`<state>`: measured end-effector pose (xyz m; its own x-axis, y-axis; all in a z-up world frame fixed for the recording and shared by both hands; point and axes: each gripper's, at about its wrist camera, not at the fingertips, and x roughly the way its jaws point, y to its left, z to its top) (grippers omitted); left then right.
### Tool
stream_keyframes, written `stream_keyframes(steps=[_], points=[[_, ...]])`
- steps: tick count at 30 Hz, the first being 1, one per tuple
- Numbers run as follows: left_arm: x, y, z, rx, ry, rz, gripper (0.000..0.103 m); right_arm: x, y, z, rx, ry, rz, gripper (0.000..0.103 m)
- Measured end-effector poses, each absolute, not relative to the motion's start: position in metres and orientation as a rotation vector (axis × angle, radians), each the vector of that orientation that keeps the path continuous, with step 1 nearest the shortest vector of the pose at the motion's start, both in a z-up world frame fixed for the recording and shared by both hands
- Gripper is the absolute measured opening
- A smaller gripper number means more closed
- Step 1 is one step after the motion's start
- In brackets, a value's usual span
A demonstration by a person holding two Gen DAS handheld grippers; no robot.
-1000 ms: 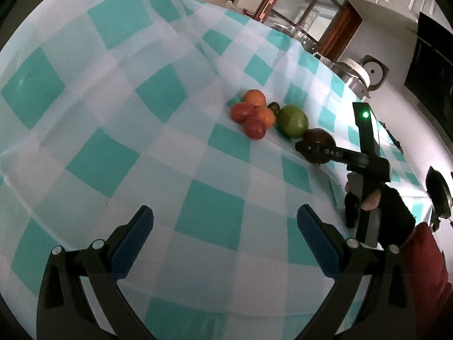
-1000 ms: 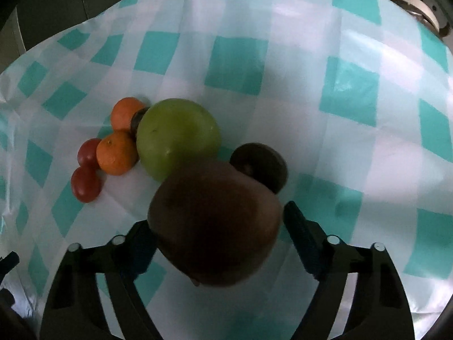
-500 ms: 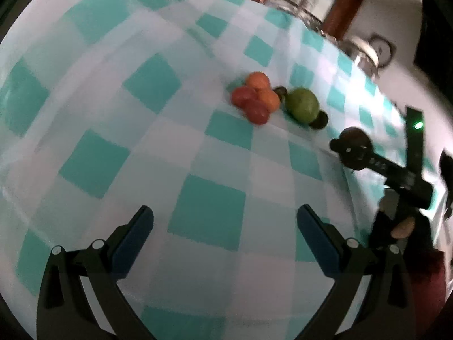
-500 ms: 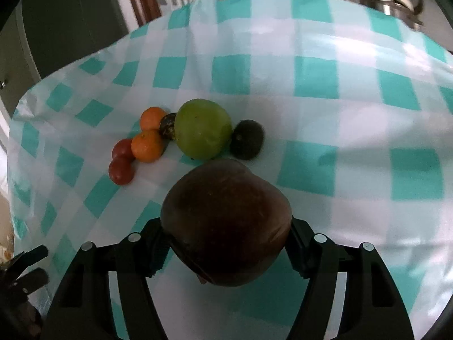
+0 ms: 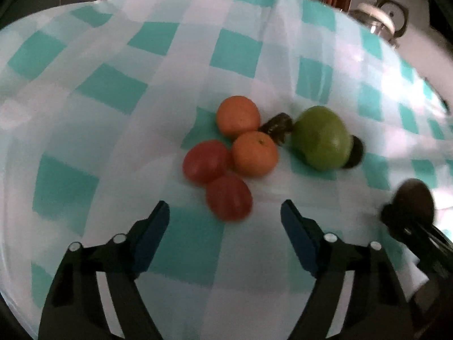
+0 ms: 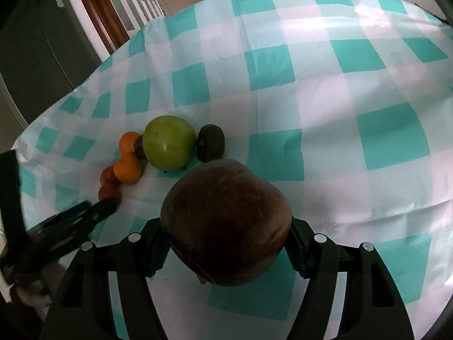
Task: Organize fruits
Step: 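Grasp the large brown fruit with the right tool while the left tool grasps a red tomato, then carry the brown fruit and red tomato down into the white bin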
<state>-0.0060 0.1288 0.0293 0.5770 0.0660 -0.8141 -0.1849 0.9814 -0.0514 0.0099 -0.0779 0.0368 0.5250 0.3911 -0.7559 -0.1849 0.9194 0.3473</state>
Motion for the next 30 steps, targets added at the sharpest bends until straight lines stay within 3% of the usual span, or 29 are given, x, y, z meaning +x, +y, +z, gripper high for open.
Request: stream_keyframes(steps=[3, 6, 16, 30], points=[[0.007, 0.127, 0.024, -0.103, 0.967, 0.164, 0.061, 0.011, -0.078, 0.036, 0.240, 0.965, 0.357, 0.067], [0.005, 0.127, 0.024, -0.069, 0.956, 0.173, 0.032, 0.010, -0.080, 0.036, 0.250, 0.962, 0.367, 0.067], [-0.116, 0.142, 0.034, -0.174, 0.892, 0.124, 0.032, 0.009, -0.082, 0.036, 0.256, 0.966, 0.380, 0.067], [-0.179, 0.160, 0.044, -0.224, 0.856, 0.150, 0.032, 0.009, -0.077, 0.037, 0.222, 0.984, 0.357, 0.067]])
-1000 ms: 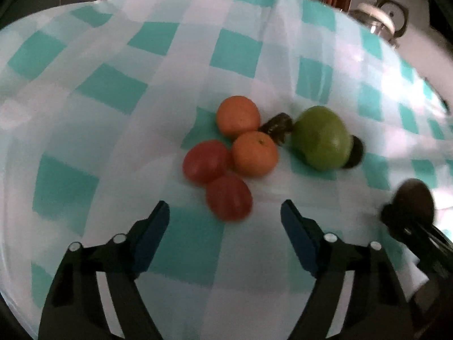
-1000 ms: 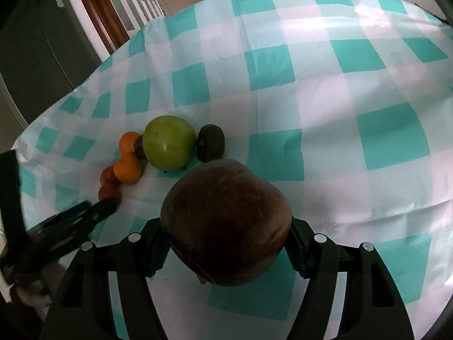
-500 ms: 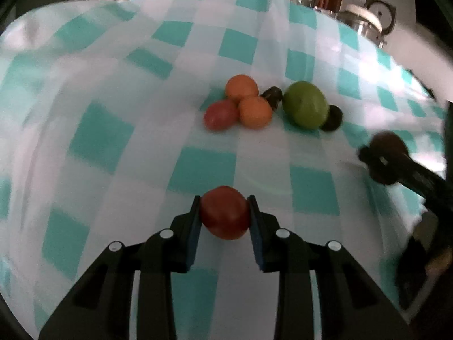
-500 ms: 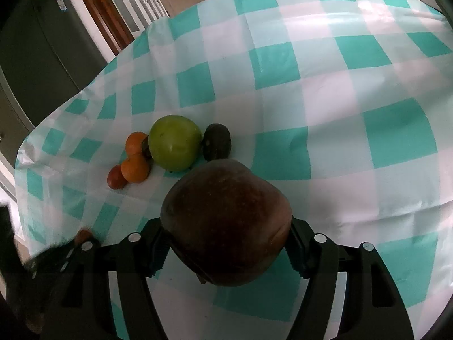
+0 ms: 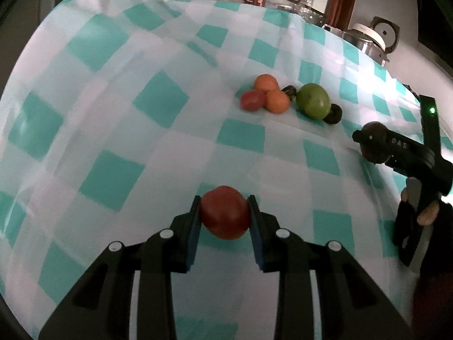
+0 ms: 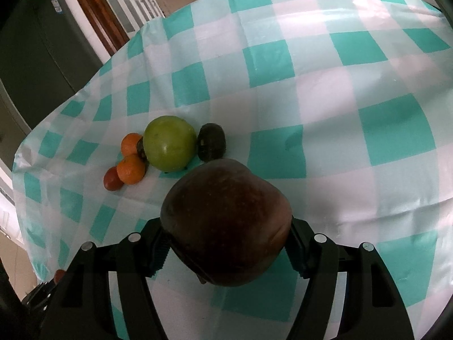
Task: Organize fruits
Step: 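Carry the brown fruit and red tomato down into the white bin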
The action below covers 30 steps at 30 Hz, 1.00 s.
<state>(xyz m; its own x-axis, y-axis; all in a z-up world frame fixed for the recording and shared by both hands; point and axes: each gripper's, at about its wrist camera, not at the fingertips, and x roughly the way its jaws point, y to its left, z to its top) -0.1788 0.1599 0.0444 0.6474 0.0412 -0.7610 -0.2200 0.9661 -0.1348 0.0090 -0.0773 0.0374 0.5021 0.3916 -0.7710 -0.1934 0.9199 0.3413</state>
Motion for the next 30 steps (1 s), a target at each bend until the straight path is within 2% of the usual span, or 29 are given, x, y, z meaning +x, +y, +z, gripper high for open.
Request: stream_keyframes(steps=[4, 16, 30], points=[[-0.207, 0.179, 0.046, -0.242, 0.847, 0.182, 0.032, -0.008, -0.056, 0.045, 0.165, 1.015, 0.355, 0.067], [-0.275, 0.229, 0.047, -0.272, 0.827, 0.261, 0.032, -0.150, 0.063, 0.071, 0.021, 1.001, 0.663, 0.067], [-0.359, 0.251, 0.054, -0.221, 0.797, 0.289, 0.032, -0.259, 0.105, 0.086, -0.135, 0.956, 0.779, 0.067]])
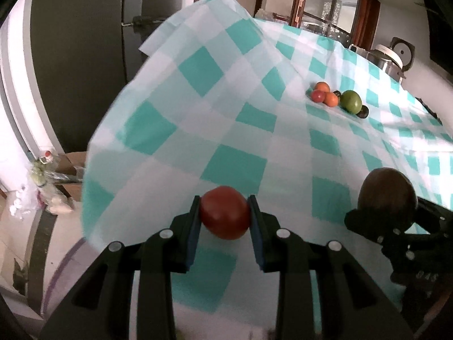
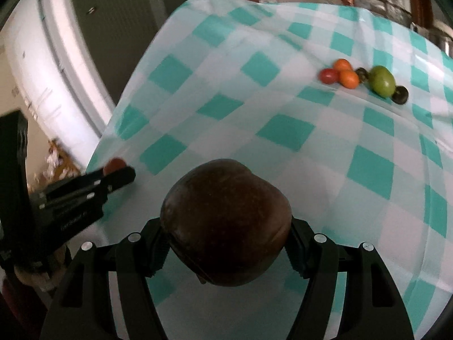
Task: Organize fruits
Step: 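Carry the brown fruit and red tomato down into the white bin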
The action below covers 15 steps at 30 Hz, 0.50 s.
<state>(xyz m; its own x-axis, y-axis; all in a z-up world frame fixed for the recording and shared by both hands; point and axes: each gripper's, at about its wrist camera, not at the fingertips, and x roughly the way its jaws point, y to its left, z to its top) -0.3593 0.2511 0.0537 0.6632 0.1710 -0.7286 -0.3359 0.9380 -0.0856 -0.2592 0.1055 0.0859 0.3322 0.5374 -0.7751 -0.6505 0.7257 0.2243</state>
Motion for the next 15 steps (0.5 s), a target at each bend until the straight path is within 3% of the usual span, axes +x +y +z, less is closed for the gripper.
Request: stream_keyframes(steps=[15], points=[[-0.485, 0.322, 0.047, -0.241, 0.796, 0.469, 0.032, -0.391, 0.186, 0.109, -0.418, 0.791, 1.169, 0.067]])
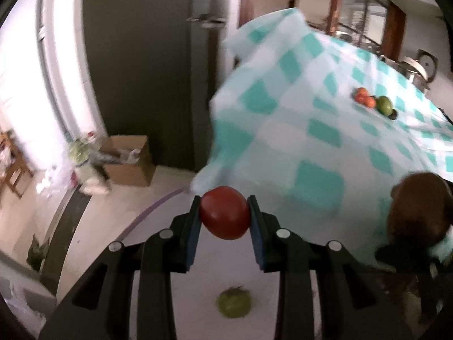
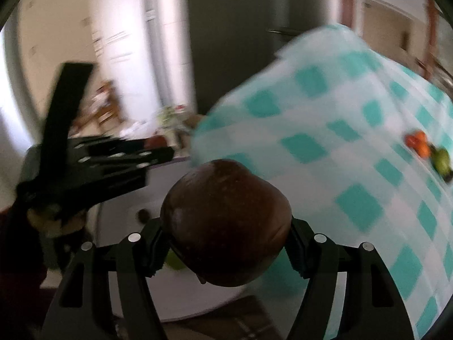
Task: Organize fruits
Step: 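Carry the brown fruit and red tomato down into the white bin, then open both tools to release the fruits into the bin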
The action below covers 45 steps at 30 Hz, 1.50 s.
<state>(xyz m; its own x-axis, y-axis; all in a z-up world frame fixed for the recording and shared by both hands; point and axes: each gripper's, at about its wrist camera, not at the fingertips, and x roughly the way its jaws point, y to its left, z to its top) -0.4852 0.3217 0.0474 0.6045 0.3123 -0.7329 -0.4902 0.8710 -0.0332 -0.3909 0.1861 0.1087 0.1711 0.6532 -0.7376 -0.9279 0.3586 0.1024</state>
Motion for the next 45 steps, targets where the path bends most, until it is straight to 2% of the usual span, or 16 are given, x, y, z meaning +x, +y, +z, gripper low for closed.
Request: stream_keyframes(steps=[5, 13, 19, 24, 31, 32, 34, 35, 36, 37, 41, 44, 45], points=[[-0.501, 0.352, 0.016, -0.267, 0.884, 0.521, 0.032, -0.429, 0.219, 0.076, -0.569, 0.840, 1.271, 0.067], [-0.484, 0.389, -0.073, -0.224, 1.198, 0.494, 0.033, -0.448, 0.266, -0.020, -0.784, 1.128, 1.332, 0.067], [-0.468, 0.403, -0.116, -0.190, 1.371, 0.420, 0.033, -0.492, 0.294, -0.062, -1.073, 1.140, 1.401, 0.067], [-0.464, 0.401, -0.133, -0.209, 1.407, 0.391, 0.033, -0.499, 0.301, -0.086, -1.181, 1.156, 1.364, 0.067], [-0.463, 0.398, -0.139, -0.208, 1.401, 0.382, 0.035, -0.521, 0.294, -0.091, -1.251, 1.119, 1.383, 0.068], [-0.463, 0.397, -0.138, -0.211, 1.397, 0.384, 0.037, -0.521, 0.292, -0.091, -1.247, 1.123, 1.382, 0.068], [-0.463, 0.397, -0.137, -0.212, 1.388, 0.394, 0.049, -0.523, 0.290, -0.086, -1.218, 1.103, 1.399, 0.070], [-0.463, 0.396, -0.135, -0.215, 1.380, 0.396, 0.052, -0.523, 0.290, -0.080, -1.197, 1.081, 1.411, 0.075], [-0.463, 0.396, -0.133, -0.217, 1.368, 0.396, 0.061, -0.523, 0.289, -0.075, -1.180, 1.063, 1.421, 0.082], [-0.465, 0.396, -0.128, -0.221, 1.348, 0.402, 0.072, -0.523, 0.288, -0.068, -1.158, 1.040, 1.435, 0.083], [-0.472, 0.395, -0.104, -0.246, 1.257, 0.432, 0.079, -0.525, 0.278, -0.039, -1.090, 0.919, 1.460, 0.084], [-0.488, 0.397, -0.067, -0.267, 1.117, 0.488, 0.083, -0.519, 0.267, -0.007, -1.000, 0.835, 1.480, 0.084], [-0.492, 0.397, -0.056, -0.264, 1.080, 0.505, 0.087, -0.516, 0.262, 0.005, -0.962, 0.805, 1.482, 0.084]])
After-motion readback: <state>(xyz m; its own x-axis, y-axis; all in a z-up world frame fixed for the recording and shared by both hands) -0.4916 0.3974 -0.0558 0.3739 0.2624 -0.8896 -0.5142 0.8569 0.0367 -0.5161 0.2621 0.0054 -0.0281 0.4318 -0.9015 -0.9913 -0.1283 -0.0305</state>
